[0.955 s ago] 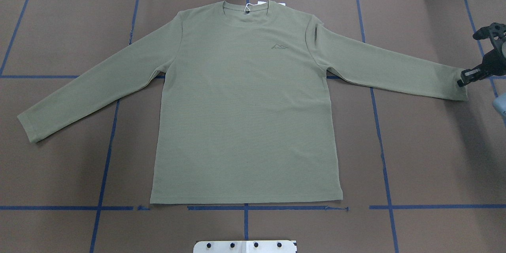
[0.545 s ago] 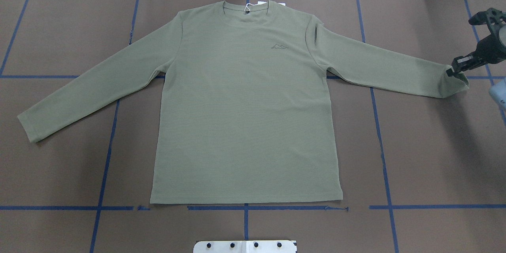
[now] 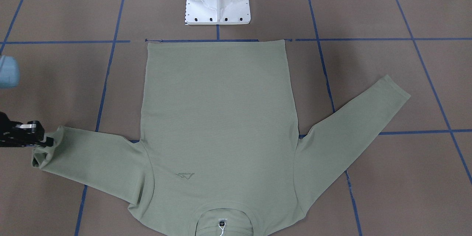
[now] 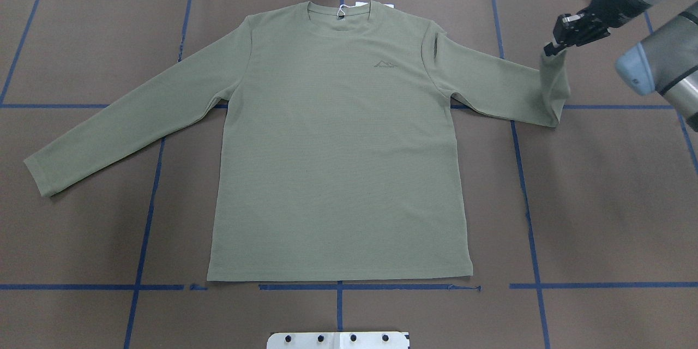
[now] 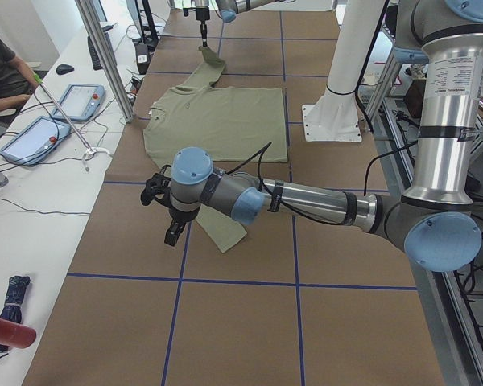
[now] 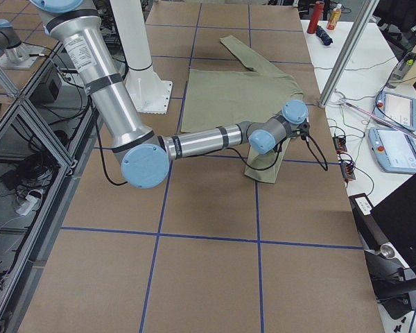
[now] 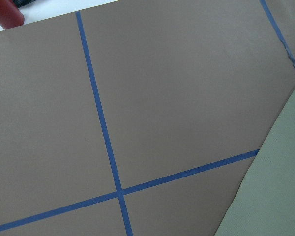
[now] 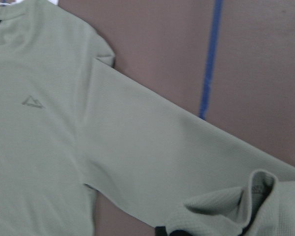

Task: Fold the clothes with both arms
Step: 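Carry the grasped cuff with the right gripper across the shirt body, then release the sleeve and raise the right gripper away from the shirt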

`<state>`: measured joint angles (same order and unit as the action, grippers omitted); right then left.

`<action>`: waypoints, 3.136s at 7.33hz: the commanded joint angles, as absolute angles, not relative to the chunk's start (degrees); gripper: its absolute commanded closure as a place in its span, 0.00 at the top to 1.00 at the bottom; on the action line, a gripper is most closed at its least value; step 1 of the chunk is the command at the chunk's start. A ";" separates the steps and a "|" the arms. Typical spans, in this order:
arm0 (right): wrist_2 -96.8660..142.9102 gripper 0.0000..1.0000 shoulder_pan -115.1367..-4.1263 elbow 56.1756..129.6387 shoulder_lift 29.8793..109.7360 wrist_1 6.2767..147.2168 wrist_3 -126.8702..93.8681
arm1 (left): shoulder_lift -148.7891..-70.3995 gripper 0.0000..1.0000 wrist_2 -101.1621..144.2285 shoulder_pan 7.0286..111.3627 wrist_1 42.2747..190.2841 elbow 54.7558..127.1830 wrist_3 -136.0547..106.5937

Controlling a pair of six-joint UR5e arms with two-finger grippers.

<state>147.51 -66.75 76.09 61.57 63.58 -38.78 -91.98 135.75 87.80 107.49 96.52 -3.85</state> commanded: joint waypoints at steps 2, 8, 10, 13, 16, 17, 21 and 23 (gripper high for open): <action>139.88 0.00 -57.07 71.66 42.60 63.55 -56.74 | -91.93 1.00 135.88 87.80 107.40 95.98 -3.52; 110.78 0.00 -38.17 58.80 20.39 59.60 -57.48 | -91.85 1.00 135.88 87.80 107.40 95.27 -3.60; 109.43 0.00 -36.57 58.71 20.48 59.59 -57.48 | -91.85 1.00 135.97 87.80 107.40 95.28 -3.78; 96.25 1.00 -29.27 55.90 18.63 59.24 -57.48 | -91.93 1.00 135.97 87.80 107.32 95.10 -3.60; 96.15 1.00 -29.79 55.20 18.81 59.67 -58.70 | -92.20 1.00 135.88 87.72 111.33 91.69 -3.78; 97.11 1.00 -30.49 55.63 19.16 60.90 -59.67 | -92.55 1.00 135.53 87.45 115.36 88.54 -4.13; 115.55 1.00 -45.40 83.08 31.24 100.91 -51.30 | -86.25 1.00 124.49 76.42 140.45 87.28 -37.77; 117.85 1.00 -52.52 91.63 39.68 111.05 -35.07 | -80.62 1.00 114.92 66.23 149.82 88.85 -55.21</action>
